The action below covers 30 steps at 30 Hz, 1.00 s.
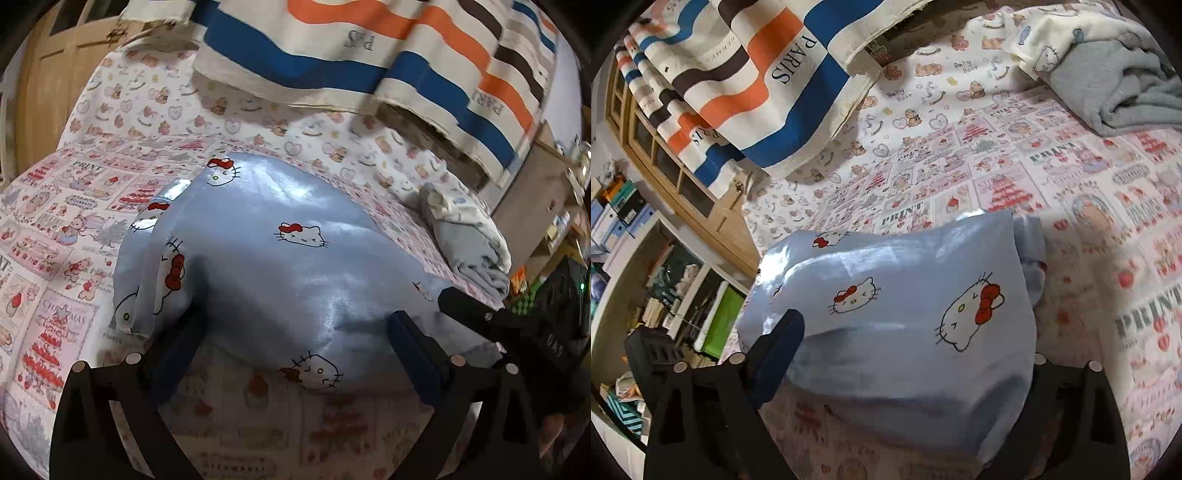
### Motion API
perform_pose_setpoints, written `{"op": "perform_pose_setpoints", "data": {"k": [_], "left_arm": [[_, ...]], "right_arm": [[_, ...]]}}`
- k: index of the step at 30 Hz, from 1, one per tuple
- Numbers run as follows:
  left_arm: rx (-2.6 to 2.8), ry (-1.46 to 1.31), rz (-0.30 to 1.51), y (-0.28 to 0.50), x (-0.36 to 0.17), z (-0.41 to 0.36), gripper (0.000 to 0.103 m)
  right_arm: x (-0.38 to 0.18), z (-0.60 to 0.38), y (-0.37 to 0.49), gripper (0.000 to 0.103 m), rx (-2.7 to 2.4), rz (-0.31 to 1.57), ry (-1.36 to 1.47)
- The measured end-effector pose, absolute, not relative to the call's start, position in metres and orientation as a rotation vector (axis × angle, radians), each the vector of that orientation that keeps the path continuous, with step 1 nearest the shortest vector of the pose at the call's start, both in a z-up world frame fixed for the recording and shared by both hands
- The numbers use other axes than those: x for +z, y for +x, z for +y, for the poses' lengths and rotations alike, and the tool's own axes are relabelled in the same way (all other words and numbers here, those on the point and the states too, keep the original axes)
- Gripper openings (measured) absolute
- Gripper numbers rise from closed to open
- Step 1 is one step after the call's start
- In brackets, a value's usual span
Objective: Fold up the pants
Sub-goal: 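Grasp the folded pants bundle with both tools and lift it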
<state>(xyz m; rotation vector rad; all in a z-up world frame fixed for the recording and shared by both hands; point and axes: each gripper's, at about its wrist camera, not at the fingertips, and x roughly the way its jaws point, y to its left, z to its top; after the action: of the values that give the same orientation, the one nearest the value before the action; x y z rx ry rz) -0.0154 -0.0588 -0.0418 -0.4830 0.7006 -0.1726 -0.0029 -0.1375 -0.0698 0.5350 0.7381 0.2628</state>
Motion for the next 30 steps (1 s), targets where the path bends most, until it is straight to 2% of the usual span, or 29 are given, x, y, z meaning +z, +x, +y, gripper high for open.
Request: {"op": "perform_pose_setpoints", "data": {"k": [6,8,9,11,12,18,22,23,24,25,26,30], "left_arm": [[-0.163,-0.617,0.727,-0.002,-0.042,-0.044,0.102],[-0.147,-0.688,0.729,0.0,-0.042,-0.037,0.102],[-0.132,-0.739,0.722,-0.002,-0.043,-0.033,0.102],[-0.065,-0.807,0.706,-0.006,-0.043,-0.025,0.102],[-0.032,-0.81,0.699,-0.006,-0.042,-0.022,0.102],[-0.084,-0.759,0.768,0.027,-0.041,-0.018,0.102],[-0.105,-0.898,0.768,0.036,-0.045,0.003,0.1],[-0.073,-0.899,0.757,0.037,-0.046,0.006,0.083],[-0.046,-0.868,0.755,0.04,-0.047,0.005,0.058],[-0.046,-0.799,0.787,0.047,-0.05,-0.001,0.011],[-0.079,-0.723,0.845,0.055,-0.054,-0.011,0.007],[-0.063,-0.552,0.8,0.048,-0.044,-0.033,0.005]], "right_arm": [[-0.073,-0.136,0.009,0.066,0.223,0.749,0.544],[-0.076,-0.14,0.012,0.048,0.213,0.756,0.554],[-0.078,-0.142,0.013,0.043,0.207,0.76,0.564],[-0.082,-0.151,0.015,0.019,0.202,0.772,0.602],[-0.085,-0.156,0.016,0.015,0.204,0.778,0.633],[-0.085,-0.156,0.019,0.013,0.226,0.788,0.606],[-0.084,-0.154,0.022,0.013,0.233,0.797,0.583],[-0.086,-0.156,0.023,0.013,0.238,0.798,0.6],[-0.088,-0.159,0.023,0.013,0.243,0.797,0.623],[-0.089,-0.161,0.024,0.012,0.25,0.795,0.643],[-0.09,-0.162,0.024,0.012,0.254,0.795,0.653],[-0.084,-0.152,0.025,0.012,0.237,0.802,0.549]]}}
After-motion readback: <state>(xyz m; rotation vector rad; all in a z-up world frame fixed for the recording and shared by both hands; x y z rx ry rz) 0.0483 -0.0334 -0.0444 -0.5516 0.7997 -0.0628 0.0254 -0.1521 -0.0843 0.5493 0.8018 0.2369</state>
